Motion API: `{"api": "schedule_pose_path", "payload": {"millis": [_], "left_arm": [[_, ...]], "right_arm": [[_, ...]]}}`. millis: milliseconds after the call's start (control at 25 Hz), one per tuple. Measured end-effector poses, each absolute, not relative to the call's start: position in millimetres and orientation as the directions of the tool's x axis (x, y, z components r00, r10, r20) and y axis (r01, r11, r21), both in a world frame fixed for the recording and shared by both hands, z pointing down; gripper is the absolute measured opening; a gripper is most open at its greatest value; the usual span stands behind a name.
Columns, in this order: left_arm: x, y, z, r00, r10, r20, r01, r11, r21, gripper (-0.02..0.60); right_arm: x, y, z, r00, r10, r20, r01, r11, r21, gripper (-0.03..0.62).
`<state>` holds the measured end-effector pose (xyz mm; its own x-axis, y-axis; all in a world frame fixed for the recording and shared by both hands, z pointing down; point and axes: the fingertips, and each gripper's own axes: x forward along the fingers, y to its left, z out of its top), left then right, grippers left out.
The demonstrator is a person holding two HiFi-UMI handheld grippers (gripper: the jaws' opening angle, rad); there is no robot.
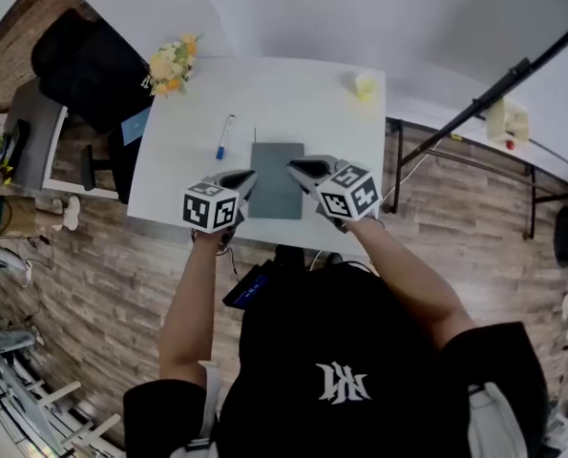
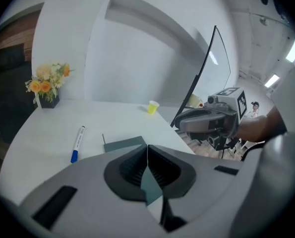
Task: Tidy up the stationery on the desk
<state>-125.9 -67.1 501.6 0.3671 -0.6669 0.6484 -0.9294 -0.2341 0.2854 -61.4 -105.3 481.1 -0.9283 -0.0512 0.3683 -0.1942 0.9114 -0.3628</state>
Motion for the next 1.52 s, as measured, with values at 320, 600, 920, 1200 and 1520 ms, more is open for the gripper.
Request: {"api": "schedule_pose_path", "payload": {"millis": [320,600,920,1200,1520], "left_arm": [[-110,-30,431,0.306,-0.838,0.452,-0.946,-0.217,0.239,0.003],[-96,2,397,0.301,-0.921,0.246,-0.945,-0.253,0.208,0.003],[-87,16,396,0.316,-0.927,0.2,-0.937,-0.273,0.218,0.003],[-107,7,389,0.365,-0.915,0.175,-0.916,-0.319,0.244,0.003],[-195,-19,389,0.345,-0.925,0.158,-0.921,-0.301,0.248,0.003]], "right_arm": [[-63,-68,378,-0.995,0.038,0.089,0.022,0.985,-0.173,0.048],[-50,-56,349,-0.999,0.05,0.001,0.05,0.993,-0.111,0.049],[-48,-42,357,-0.996,0.084,0.035,0.082,0.995,-0.052,0.049],[-69,-56,379,-0.987,0.072,0.142,0.062,0.995,-0.073,0.051],[-137,-86,402,-0.973,0.046,0.227,0.017,0.991,-0.131,0.051]]}}
